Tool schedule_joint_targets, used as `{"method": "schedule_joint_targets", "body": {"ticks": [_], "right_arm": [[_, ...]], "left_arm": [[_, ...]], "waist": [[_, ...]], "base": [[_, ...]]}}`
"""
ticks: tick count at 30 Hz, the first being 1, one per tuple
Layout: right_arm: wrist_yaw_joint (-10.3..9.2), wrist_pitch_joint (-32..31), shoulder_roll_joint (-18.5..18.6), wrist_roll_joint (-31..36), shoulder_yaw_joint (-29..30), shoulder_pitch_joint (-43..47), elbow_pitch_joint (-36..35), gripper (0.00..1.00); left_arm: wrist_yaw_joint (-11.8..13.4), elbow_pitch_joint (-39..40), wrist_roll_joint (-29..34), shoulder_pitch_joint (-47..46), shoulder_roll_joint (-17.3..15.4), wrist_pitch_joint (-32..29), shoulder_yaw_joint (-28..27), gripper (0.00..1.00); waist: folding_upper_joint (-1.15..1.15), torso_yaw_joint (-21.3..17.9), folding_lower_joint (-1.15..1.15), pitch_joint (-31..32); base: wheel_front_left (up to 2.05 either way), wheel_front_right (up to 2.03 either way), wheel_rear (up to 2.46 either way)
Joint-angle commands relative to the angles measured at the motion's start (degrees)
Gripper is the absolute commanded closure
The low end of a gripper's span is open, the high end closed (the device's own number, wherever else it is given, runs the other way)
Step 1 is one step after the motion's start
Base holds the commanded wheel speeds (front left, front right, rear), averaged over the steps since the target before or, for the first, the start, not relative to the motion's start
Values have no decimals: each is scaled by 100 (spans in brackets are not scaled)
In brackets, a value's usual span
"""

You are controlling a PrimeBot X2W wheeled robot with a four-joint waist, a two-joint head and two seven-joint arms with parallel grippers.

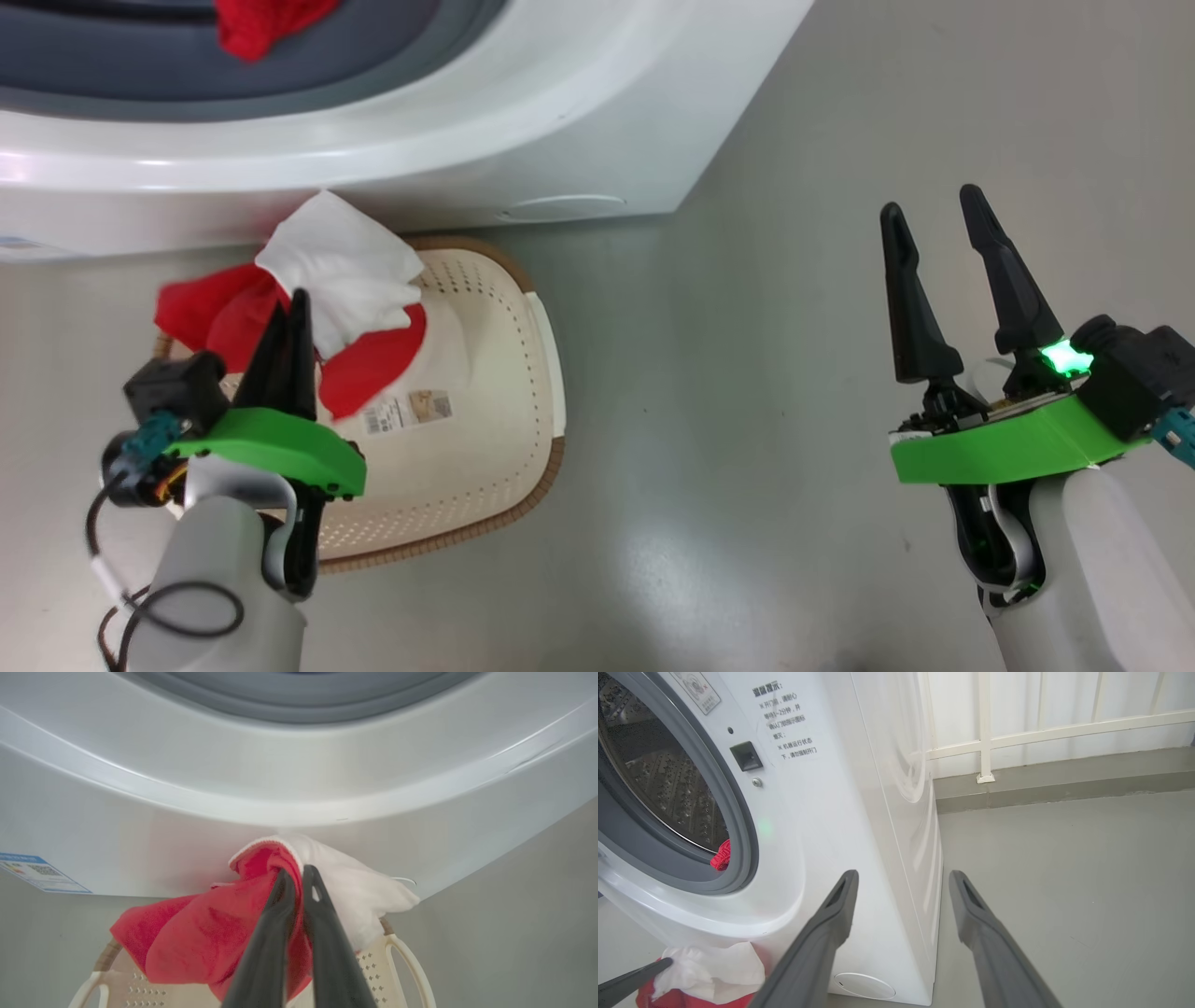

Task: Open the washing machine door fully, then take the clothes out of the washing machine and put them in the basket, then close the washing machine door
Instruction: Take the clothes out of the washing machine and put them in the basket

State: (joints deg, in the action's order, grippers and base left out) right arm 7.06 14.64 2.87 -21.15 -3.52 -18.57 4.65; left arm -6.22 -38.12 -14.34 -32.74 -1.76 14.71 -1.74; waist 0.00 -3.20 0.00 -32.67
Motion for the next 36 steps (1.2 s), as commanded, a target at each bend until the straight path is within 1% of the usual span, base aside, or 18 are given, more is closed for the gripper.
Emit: {"method": "schedule_joint_targets", "body": {"ticks": [1, 5, 8, 13, 18, 25, 26, 27, 28, 29, 32, 36], "right_arm": [[43, 36, 0, -36, -152, -54, -140, 0], [43, 36, 0, -80, -211, -122, -133, 0], [43, 36, 0, -124, -257, -149, -125, 0], [43, 36, 0, -228, -381, -201, -109, 0], [43, 36, 0, -295, -450, -235, -116, 0], [43, 36, 0, -352, -509, -224, -123, 0], [43, 36, 0, -360, -516, -216, -122, 0], [43, 36, 0, -366, -521, -208, -120, 0], [43, 36, 0, -371, -523, -201, -115, 0], [43, 36, 0, -375, -519, -194, -101, 0], [43, 36, 0, -374, -486, -187, -80, 0], [43, 36, 0, -368, -445, -155, -31, 0]], "left_arm": [[-48, -104, 8, -55, -115, 29, -126, 100], [-40, -1178, 48, -458, -136, 16, -68, 100], [-37, -1921, 52, -742, -173, -149, -16, 100], [-73, -2754, 41, -1088, -294, -287, 95, 100], [-101, -3272, -34, -1267, -371, -515, 162, 100], [-116, -3472, -151, -1263, -408, -753, 206, 100], [-117, -3493, -176, -1248, -417, -843, 209, 88], [-118, -3509, -189, -1233, -431, -914, 219, 67], [-118, -3520, -198, -1221, -446, -953, 227, 39], [-118, -3534, -216, -1209, -472, -956, 231, 0], [-113, -3544, -246, -1208, -492, -808, 231, 0], [-101, -3539, -258, -1192, -501, -381, 254, 0]], "waist": [[0, -94, 0, -155], [0, -169, 0, -268], [0, -231, 0, -333], [0, -374, 0, -418], [0, -500, 0, -479], [0, -638, 0, -507], [0, -654, 0, -508], [0, -667, 0, -506], [0, -679, 0, -501], [0, -697, 0, -490], [0, -697, 0, -441], [0, -663, 0, -287]], "base": [[0, 0, 0], [0, 0, 0], [0, 0, 0], [0, 0, 0], [0, 0, 0], [0, 0, 0], [0, 0, 0], [0, 0, 0], [0, 0, 0], [0, 0, 0], [0, 0, 0], [0, 0, 0]]}}
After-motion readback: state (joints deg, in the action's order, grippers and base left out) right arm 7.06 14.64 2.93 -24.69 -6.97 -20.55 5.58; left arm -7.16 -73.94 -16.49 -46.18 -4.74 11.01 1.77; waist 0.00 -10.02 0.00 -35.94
